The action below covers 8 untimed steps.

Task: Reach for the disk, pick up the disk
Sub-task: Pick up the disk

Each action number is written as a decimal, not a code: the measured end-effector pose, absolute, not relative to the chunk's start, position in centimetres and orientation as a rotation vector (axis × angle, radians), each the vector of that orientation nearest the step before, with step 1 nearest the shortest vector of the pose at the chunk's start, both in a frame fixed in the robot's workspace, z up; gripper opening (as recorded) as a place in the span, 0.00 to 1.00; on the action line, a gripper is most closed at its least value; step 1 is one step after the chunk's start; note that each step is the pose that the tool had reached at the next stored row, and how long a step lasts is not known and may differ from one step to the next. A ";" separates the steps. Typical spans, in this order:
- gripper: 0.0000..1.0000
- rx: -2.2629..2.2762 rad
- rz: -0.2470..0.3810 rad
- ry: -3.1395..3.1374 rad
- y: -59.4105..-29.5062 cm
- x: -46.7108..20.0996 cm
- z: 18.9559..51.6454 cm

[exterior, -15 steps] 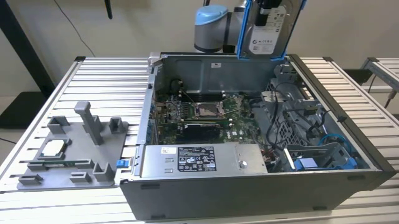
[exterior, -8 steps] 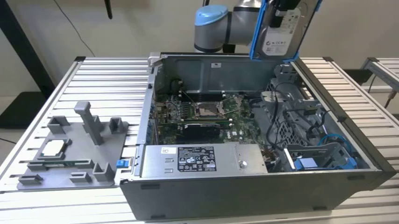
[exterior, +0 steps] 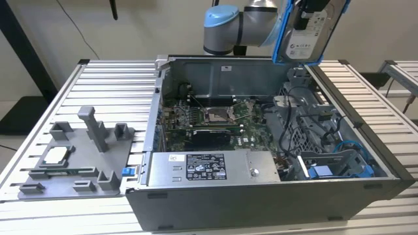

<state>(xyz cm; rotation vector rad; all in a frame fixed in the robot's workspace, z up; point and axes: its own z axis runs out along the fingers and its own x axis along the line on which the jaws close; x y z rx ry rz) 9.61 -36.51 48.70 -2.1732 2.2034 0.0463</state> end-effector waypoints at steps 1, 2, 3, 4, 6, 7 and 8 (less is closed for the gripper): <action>0.00 -2.173 0.046 2.203 -36.5 9.6 48.7; 0.00 -2.173 0.046 2.203 -36.5 9.6 48.7; 0.00 -2.173 0.046 2.203 -36.5 9.6 48.7; 0.00 -2.173 0.046 2.203 -36.6 9.6 48.7; 0.00 -2.174 0.046 2.203 -36.8 9.6 48.7; 0.00 -2.174 0.046 2.203 -37.0 9.6 48.7; 0.00 -2.173 0.046 2.203 -37.3 9.6 48.7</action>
